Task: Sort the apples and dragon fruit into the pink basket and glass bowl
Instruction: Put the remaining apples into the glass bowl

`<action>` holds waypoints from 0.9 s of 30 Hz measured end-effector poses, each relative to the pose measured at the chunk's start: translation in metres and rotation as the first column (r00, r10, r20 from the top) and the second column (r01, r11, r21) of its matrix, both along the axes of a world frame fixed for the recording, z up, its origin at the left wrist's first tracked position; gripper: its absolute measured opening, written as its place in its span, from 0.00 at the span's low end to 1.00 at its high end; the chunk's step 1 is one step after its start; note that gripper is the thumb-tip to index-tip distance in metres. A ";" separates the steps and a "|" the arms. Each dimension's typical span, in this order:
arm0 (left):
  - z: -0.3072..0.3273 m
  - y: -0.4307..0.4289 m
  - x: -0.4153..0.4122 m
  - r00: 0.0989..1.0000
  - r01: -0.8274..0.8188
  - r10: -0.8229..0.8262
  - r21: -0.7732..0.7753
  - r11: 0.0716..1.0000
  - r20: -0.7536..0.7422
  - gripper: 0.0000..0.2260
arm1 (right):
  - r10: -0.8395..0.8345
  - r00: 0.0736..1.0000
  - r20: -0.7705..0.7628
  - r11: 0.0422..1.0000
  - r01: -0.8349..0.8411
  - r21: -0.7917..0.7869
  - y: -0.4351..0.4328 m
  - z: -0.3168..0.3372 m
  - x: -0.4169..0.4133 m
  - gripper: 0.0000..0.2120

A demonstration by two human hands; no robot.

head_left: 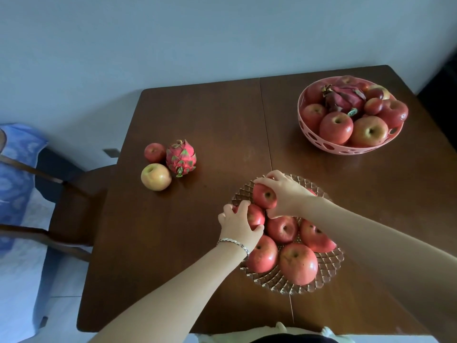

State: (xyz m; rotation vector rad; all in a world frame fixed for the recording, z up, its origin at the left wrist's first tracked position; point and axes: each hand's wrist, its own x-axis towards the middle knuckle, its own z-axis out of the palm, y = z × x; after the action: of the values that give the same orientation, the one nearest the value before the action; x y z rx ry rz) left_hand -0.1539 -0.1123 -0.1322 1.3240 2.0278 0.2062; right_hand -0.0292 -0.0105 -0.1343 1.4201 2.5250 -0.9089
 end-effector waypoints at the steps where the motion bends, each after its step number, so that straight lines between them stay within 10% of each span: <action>1: 0.000 0.001 0.002 1.000 0.002 -0.002 -0.008 1.000 -0.023 0.25 | 0.000 1.000 -0.001 1.000 0.000 0.004 0.000 0.000 0.001 0.40; 8: -0.003 0.006 0.010 0.959 0.157 -0.175 -0.096 0.983 -0.221 0.29 | 0.029 0.993 0.113 0.998 -0.035 0.052 -0.001 0.006 0.000 0.39; 12: 0.010 0.013 -0.014 0.975 0.219 -0.222 -0.121 0.968 -0.019 0.28 | 0.123 0.947 0.296 0.992 -0.111 -0.058 0.007 0.025 -0.016 0.41; 15: 0.028 0.019 -0.065 0.990 0.091 -0.099 0.079 0.993 0.102 0.20 | 0.143 0.972 0.186 0.988 -0.130 -0.079 0.015 0.045 -0.048 0.33; 20: 0.034 0.036 -0.180 0.979 -0.094 0.138 0.266 0.959 -0.152 0.17 | 0.164 0.980 -0.113 0.986 -0.158 0.057 0.025 0.065 -0.146 0.19; 24: 0.019 0.055 -0.235 0.947 -0.155 0.184 0.127 0.980 -0.262 0.29 | 0.138 0.958 -0.252 0.987 -0.112 0.115 0.046 0.063 -0.232 0.18; 27: 0.002 0.068 -0.257 0.964 -0.069 0.056 -0.043 0.997 -0.259 0.36 | 0.204 0.976 -0.077 0.977 -0.199 0.073 0.071 0.047 -0.293 0.28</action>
State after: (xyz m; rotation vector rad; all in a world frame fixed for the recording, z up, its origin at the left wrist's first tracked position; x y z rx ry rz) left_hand -0.4112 -0.0440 -0.1301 1.3118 2.2779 0.0088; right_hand -0.3225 0.0607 -0.0873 1.1353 2.7228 -0.8752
